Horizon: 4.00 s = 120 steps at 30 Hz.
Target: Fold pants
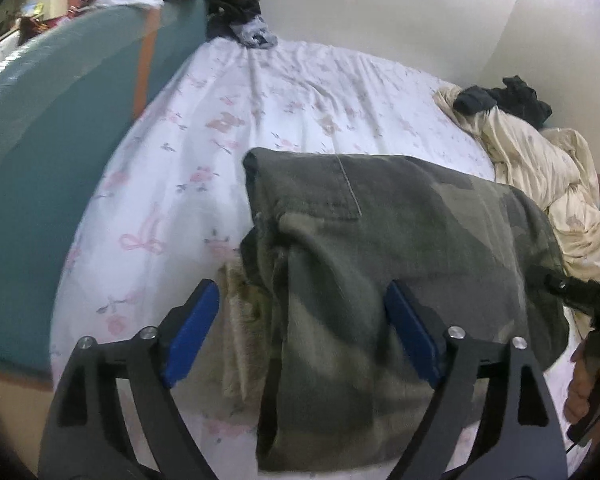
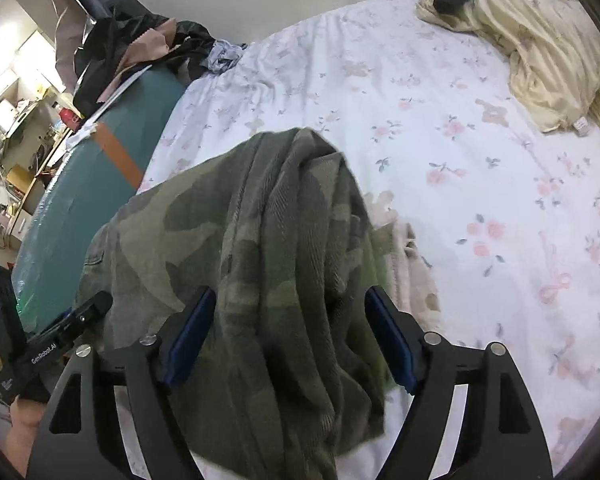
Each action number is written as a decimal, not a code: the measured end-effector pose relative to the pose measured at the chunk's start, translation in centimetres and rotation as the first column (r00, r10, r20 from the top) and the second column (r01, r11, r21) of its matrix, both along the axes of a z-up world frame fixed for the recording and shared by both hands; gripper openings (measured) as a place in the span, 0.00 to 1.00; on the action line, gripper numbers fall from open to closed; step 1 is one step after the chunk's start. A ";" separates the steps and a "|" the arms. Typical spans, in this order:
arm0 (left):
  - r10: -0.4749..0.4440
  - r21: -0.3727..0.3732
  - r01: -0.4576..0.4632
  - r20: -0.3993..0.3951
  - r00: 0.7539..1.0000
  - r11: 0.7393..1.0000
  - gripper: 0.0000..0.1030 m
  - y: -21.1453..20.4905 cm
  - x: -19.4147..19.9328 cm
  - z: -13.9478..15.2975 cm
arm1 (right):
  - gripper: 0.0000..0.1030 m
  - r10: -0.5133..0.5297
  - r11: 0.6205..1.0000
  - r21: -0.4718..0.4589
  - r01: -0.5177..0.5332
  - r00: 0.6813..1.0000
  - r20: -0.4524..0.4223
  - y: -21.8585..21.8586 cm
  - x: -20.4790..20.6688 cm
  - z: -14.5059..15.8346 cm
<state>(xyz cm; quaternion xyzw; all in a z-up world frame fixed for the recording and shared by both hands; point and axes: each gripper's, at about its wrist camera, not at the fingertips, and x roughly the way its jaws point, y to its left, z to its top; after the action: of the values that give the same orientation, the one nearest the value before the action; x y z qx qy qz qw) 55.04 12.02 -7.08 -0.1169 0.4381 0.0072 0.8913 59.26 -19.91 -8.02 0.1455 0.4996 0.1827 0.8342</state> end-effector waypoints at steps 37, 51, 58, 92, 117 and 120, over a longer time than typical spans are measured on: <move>0.022 0.101 -0.060 0.342 0.939 0.993 1.00 -7.6 -52.1 15.2 | 1.00 -0.017 0.971 -0.199 0.130 0.874 0.486 -0.2 -54.4 17.3; -0.034 0.177 -0.022 0.308 0.951 0.984 1.00 -10.4 -56.9 7.8 | 1.00 -0.020 0.983 -0.149 0.104 0.879 0.476 -0.7 -60.2 8.7; -0.061 0.205 -0.005 0.315 0.947 0.979 1.00 -11.4 -56.2 7.3 | 1.00 -0.001 0.969 -0.212 0.124 0.865 0.501 0.4 -59.9 7.8; -0.039 0.198 -0.028 0.325 0.945 0.980 1.00 -10.3 -56.0 7.0 | 1.00 -0.027 0.964 -0.216 0.153 0.868 0.496 -0.6 -59.3 7.7; -0.020 0.185 -0.041 0.314 0.949 0.982 1.00 -9.8 -55.8 7.1 | 1.00 -0.024 0.965 -0.216 0.149 0.870 0.492 -0.6 -59.3 7.5; -0.018 0.177 -0.040 0.313 0.950 0.983 1.00 -9.7 -55.8 7.0 | 1.00 -0.023 0.965 -0.216 0.148 0.871 0.490 -0.7 -59.3 7.4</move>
<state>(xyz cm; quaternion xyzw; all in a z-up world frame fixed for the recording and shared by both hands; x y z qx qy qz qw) -0.80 2.33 -0.04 -0.0375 0.2880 0.0335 0.9563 -0.01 -20.59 -0.61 0.0125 0.2871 0.1123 0.9512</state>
